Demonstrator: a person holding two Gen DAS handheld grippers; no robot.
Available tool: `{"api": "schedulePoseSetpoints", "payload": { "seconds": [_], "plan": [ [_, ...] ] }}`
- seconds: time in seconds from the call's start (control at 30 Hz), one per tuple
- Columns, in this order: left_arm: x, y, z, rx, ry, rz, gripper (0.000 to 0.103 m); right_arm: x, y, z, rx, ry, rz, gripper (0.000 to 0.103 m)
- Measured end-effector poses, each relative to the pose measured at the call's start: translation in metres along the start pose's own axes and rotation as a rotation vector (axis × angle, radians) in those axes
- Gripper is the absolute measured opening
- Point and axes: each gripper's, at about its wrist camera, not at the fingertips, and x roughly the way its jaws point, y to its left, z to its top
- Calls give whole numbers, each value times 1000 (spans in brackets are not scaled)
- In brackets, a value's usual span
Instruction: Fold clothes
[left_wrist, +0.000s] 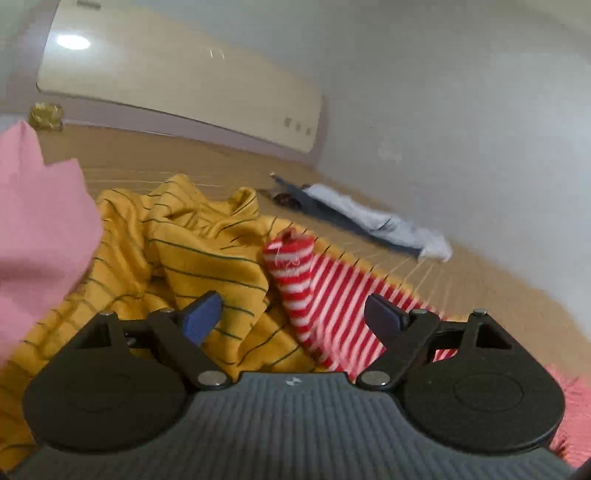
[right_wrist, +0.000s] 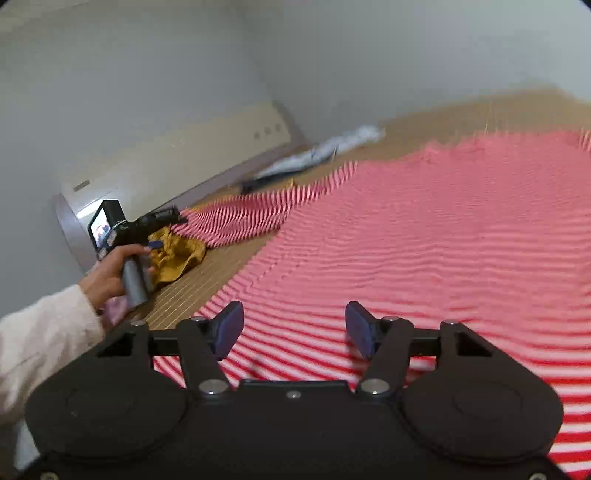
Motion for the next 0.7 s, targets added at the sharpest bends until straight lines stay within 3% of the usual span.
{"api": "schedulePoseSetpoints", "payload": {
  "seconds": [0.2,0.33,0.47,0.57,0.63,0.67,0.7],
  "plan": [
    [-18,-8,11,47,-196,-56,87,3,-22,0,122,37,81,63],
    [-7,-25,15,167,-137,-60,87,4,-29,1,161,26,107,63],
    [12,-28,8,147,-70,-16,87,-1,-31,1,170,23,117,64],
    [20,-35,3,175,-85,15,87,-4,-33,1,177,21,122,64],
    [24,-38,2,167,-75,26,61,-5,-33,2,177,22,122,64],
    [28,-37,3,165,-60,41,25,-5,-32,2,178,22,122,64],
    [31,-37,2,165,-43,48,14,-6,-33,2,178,23,121,64]
  ]
}}
